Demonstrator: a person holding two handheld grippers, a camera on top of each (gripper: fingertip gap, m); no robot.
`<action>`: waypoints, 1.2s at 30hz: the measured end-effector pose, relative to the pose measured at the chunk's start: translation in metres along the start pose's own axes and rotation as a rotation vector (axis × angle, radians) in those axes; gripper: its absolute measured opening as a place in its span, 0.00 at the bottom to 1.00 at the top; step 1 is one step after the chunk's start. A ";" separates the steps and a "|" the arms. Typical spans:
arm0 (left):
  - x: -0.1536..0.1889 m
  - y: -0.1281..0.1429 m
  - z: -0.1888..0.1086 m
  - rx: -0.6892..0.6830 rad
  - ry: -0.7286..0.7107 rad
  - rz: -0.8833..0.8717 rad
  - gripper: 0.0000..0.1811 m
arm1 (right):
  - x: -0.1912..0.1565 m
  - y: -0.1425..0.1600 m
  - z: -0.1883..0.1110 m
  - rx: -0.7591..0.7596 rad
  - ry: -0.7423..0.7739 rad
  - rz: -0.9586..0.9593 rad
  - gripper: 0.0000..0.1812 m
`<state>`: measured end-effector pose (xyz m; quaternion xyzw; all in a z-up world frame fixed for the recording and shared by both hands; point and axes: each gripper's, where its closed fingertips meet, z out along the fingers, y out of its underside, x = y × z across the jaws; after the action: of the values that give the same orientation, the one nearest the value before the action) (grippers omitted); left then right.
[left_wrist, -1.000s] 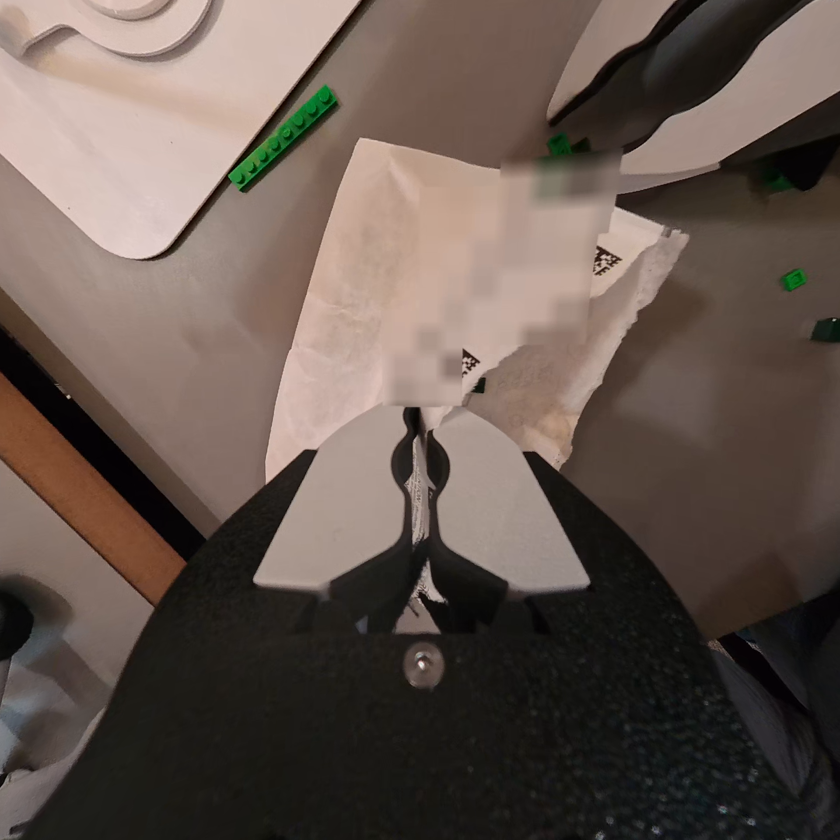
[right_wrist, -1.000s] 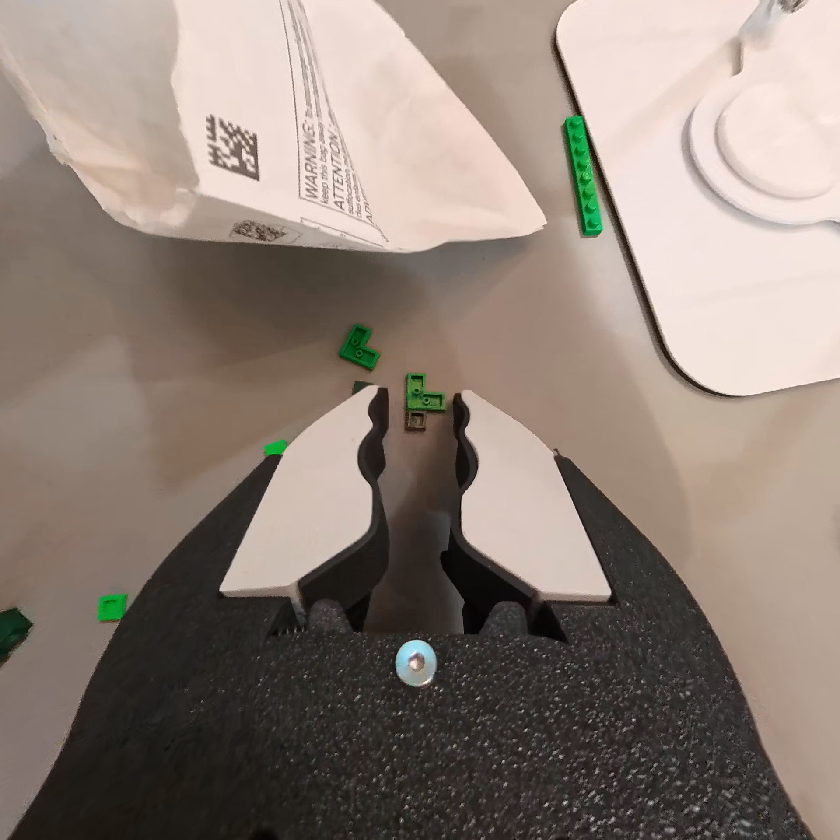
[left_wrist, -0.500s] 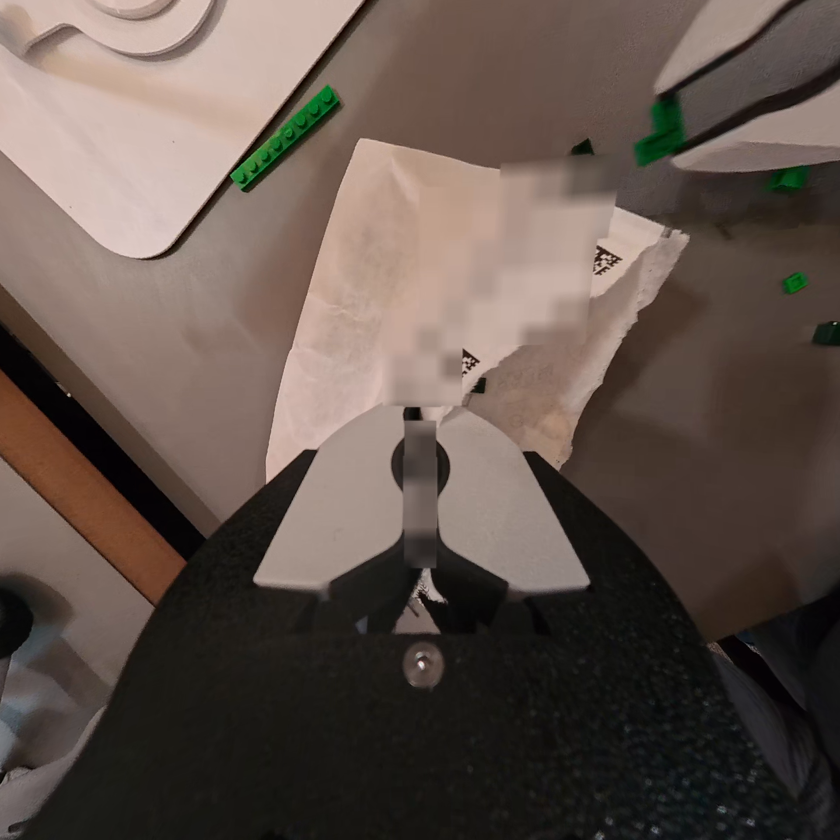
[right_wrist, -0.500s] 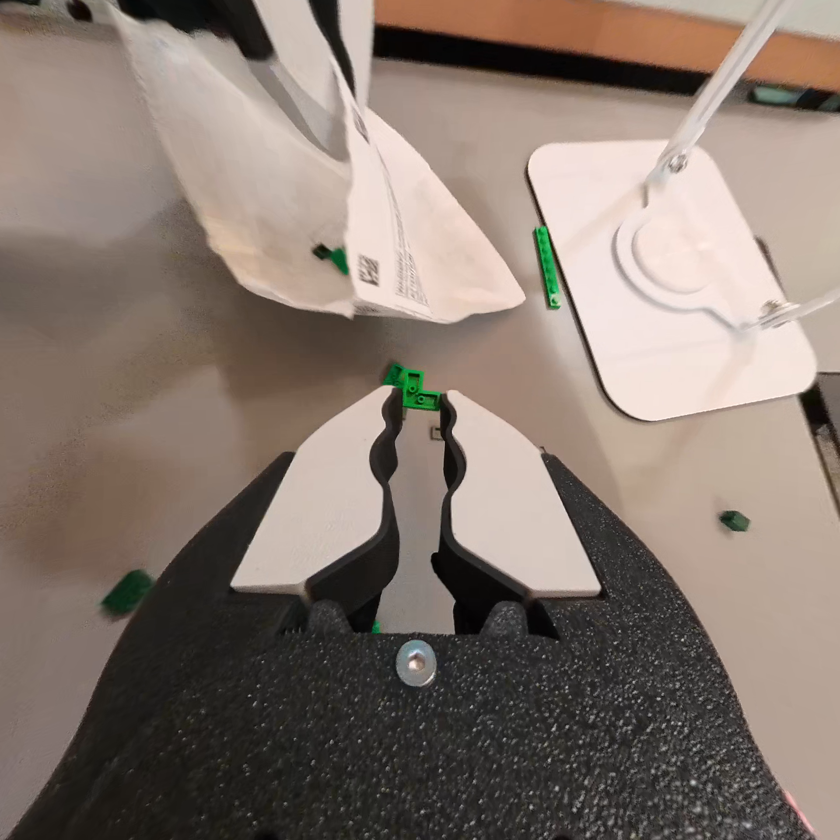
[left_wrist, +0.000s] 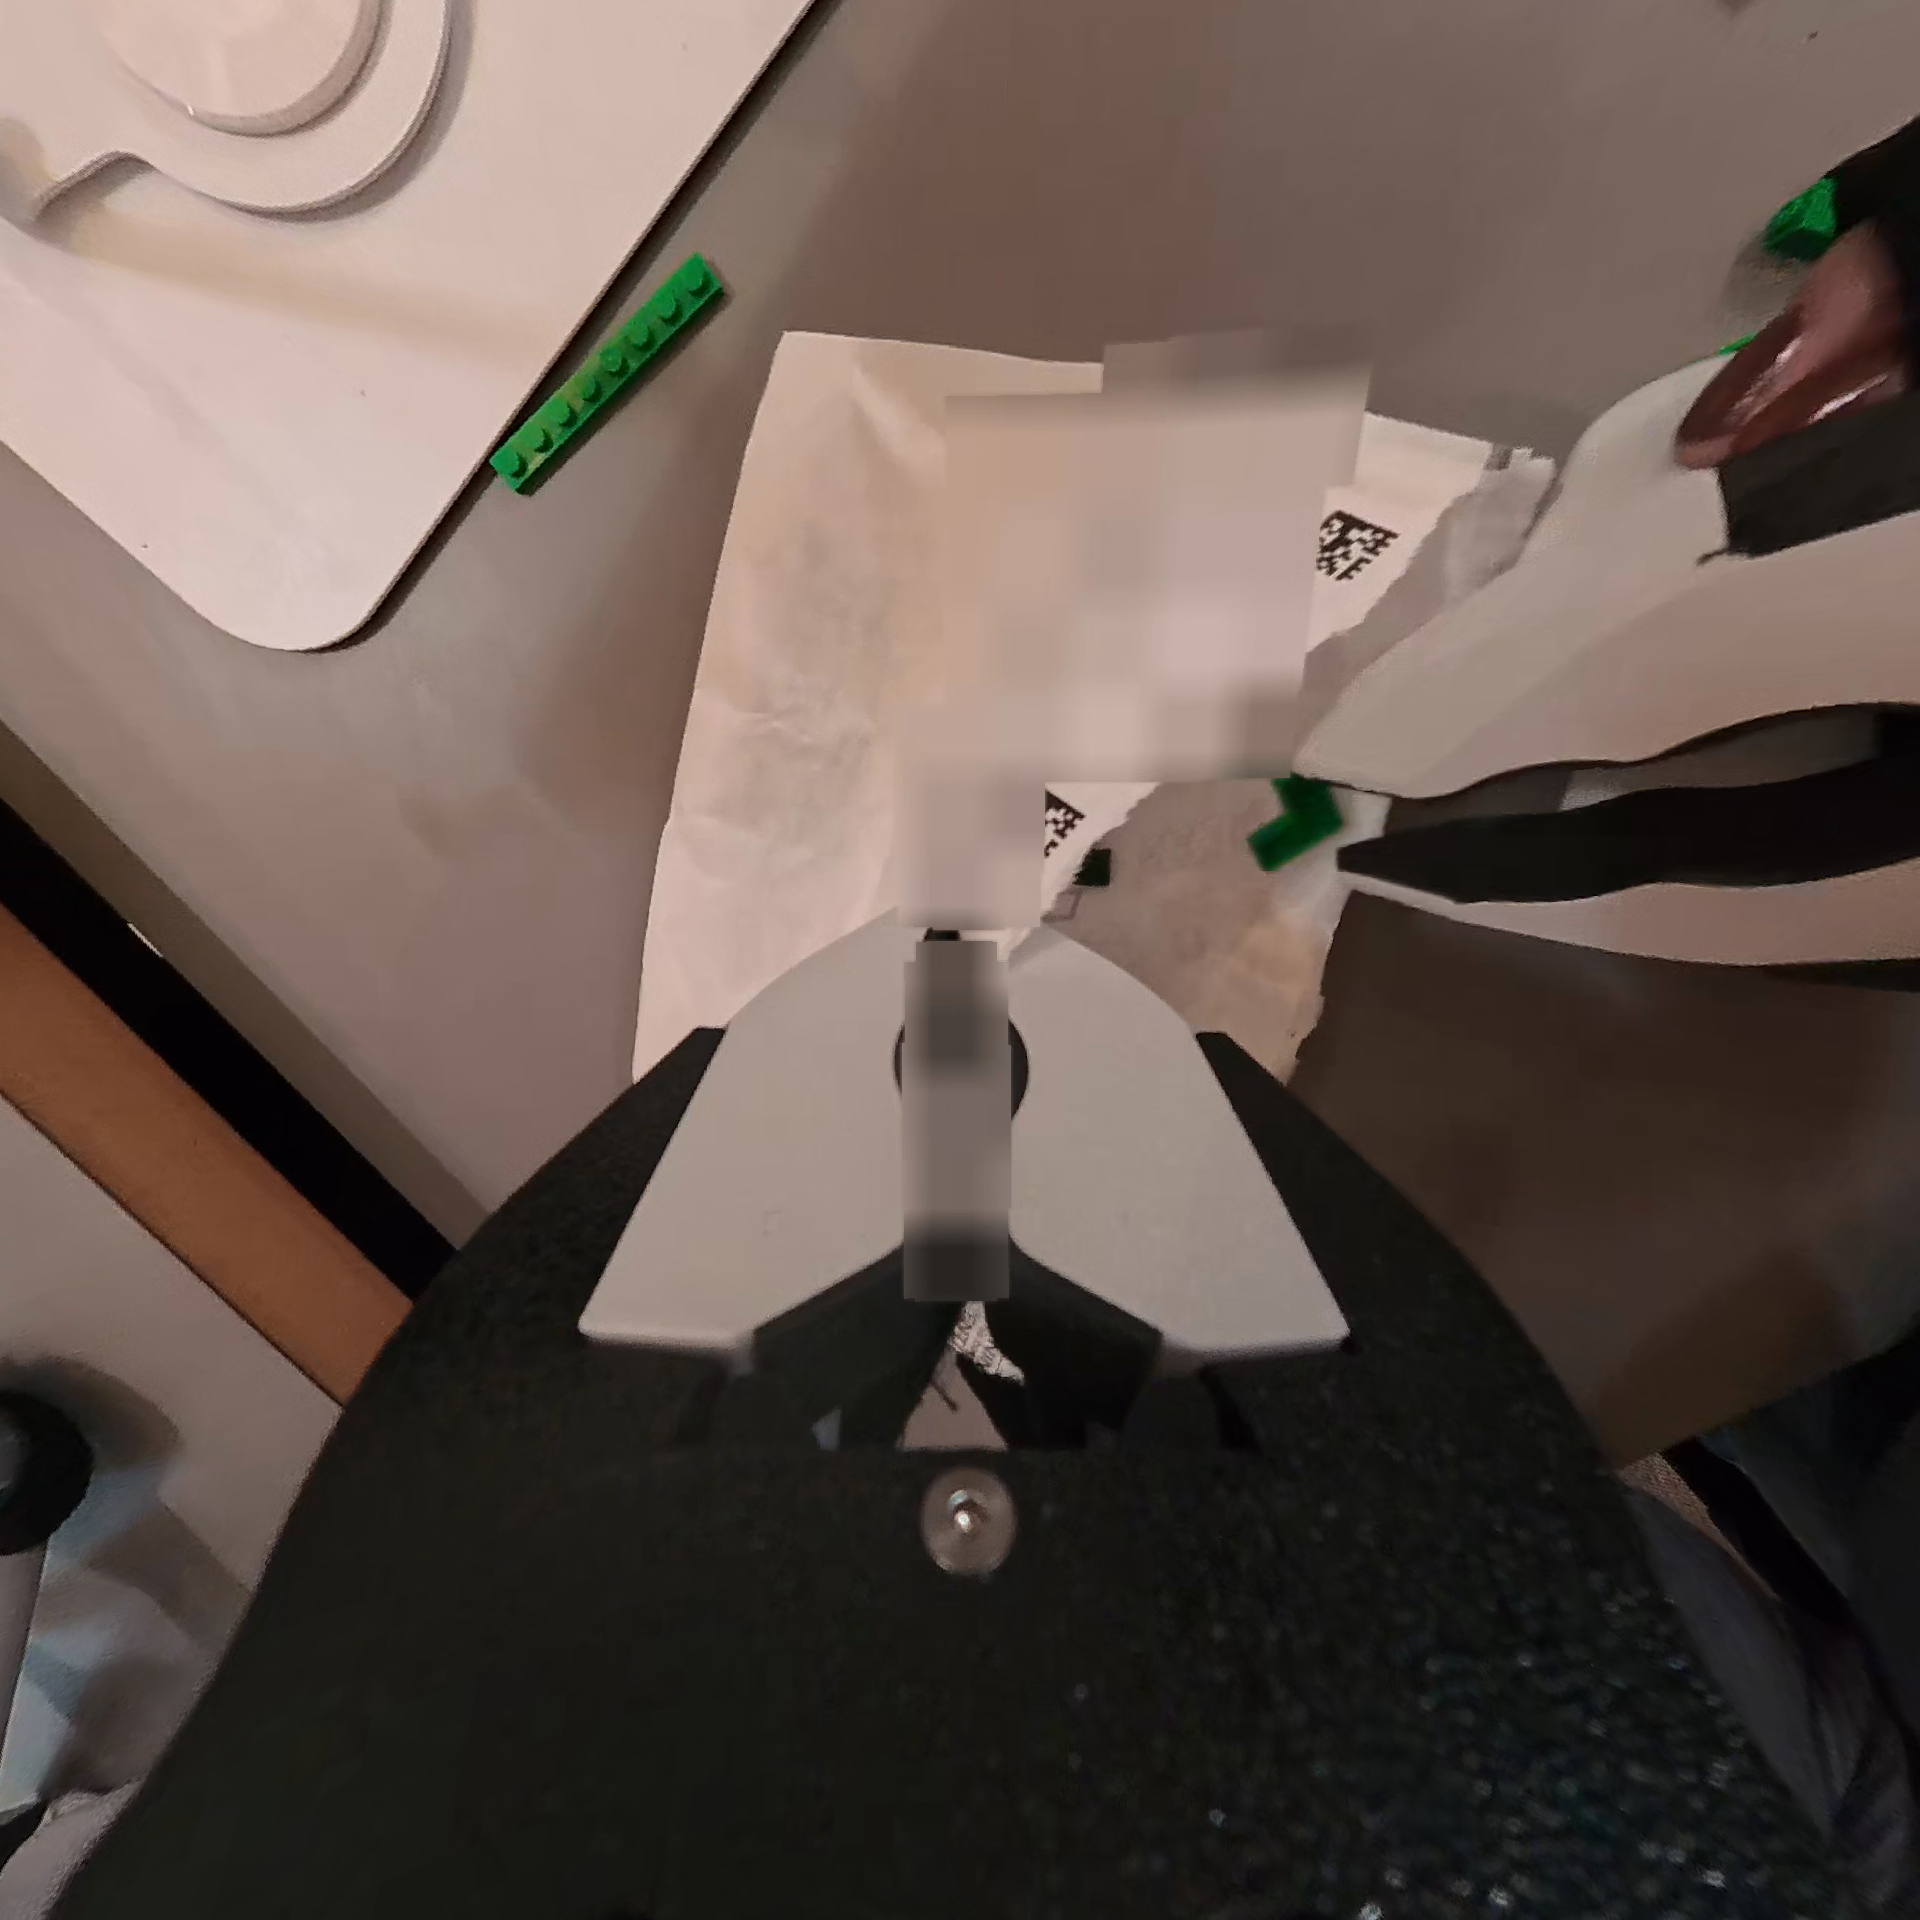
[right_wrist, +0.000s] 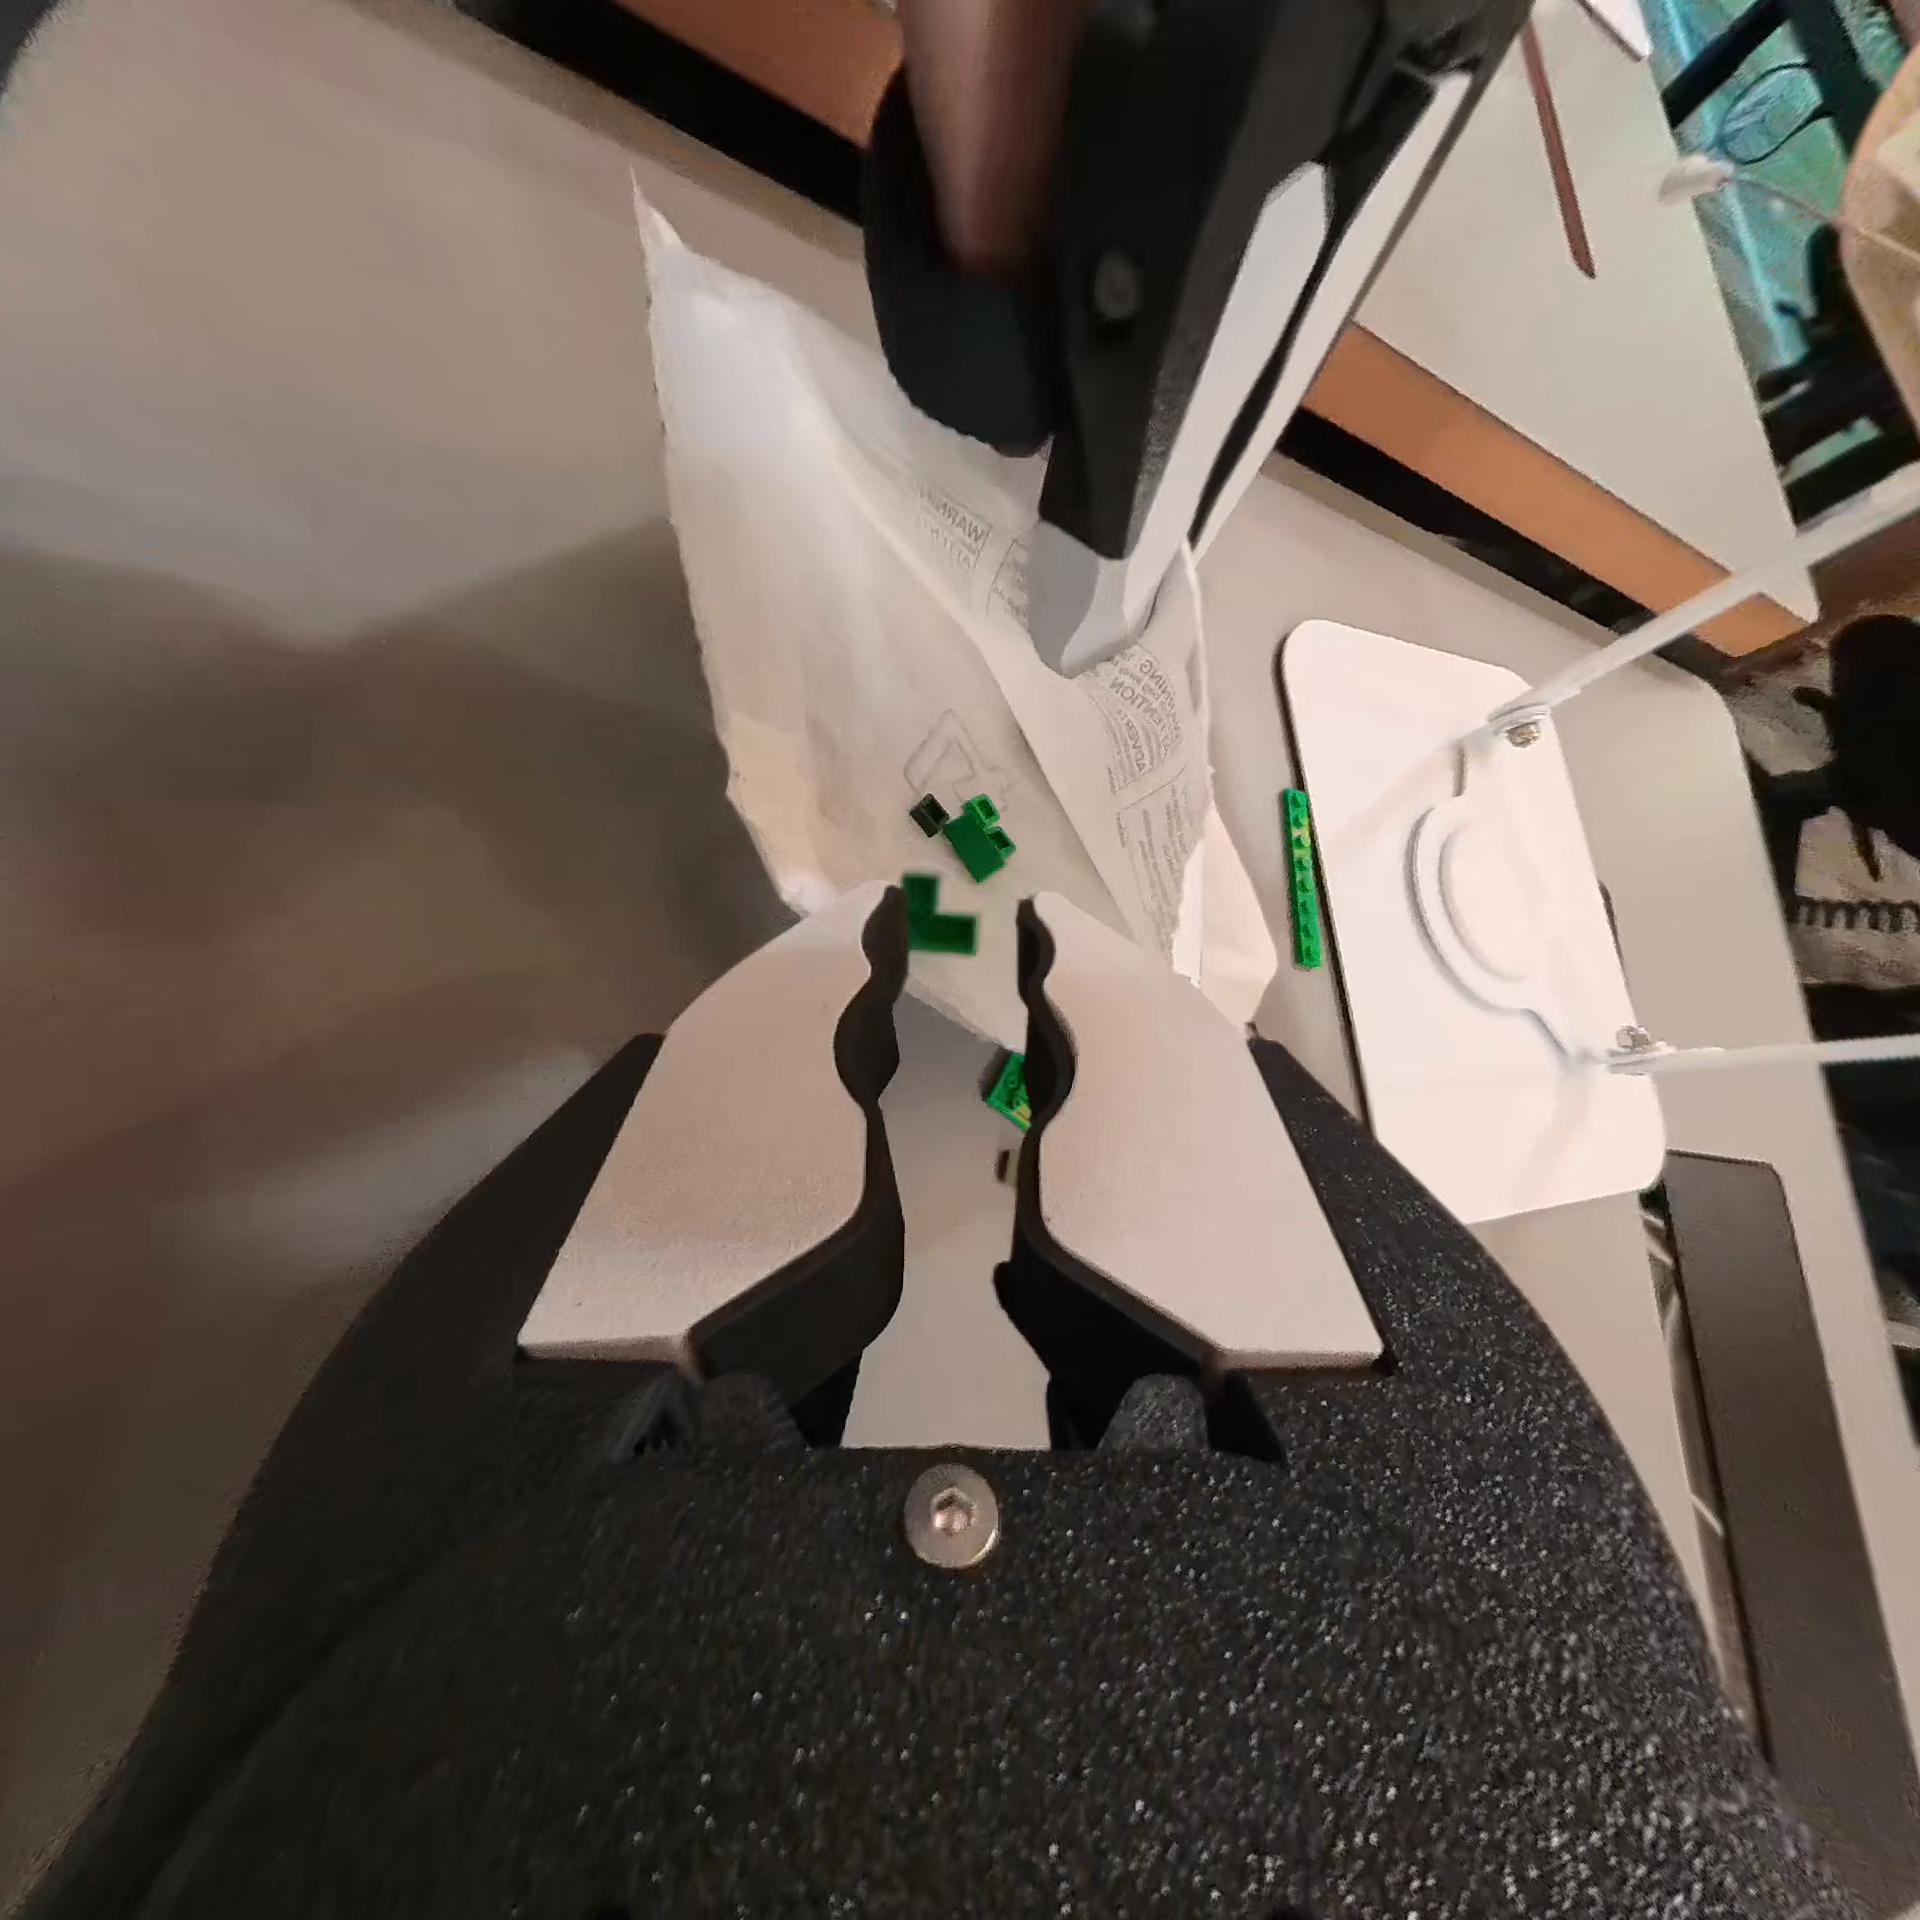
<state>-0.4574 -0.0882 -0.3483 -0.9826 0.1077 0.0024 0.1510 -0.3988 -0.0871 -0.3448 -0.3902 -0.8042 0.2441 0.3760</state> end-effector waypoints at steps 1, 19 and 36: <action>0.000 0.000 0.000 0.000 0.001 -0.001 0.00 | -0.001 0.000 0.001 0.002 0.003 -0.003 0.12; -0.004 0.005 -0.002 -0.002 -0.005 -0.019 0.00 | 0.031 0.091 -0.002 -0.110 -0.125 0.376 0.12; -0.004 0.005 -0.002 -0.003 -0.005 -0.030 0.00 | 0.034 0.069 -0.013 -0.047 -0.112 0.340 0.04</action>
<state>-0.4630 -0.0926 -0.3481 -0.9844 0.0924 0.0028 0.1496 -0.3718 -0.0182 -0.3697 -0.5150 -0.7518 0.3069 0.2748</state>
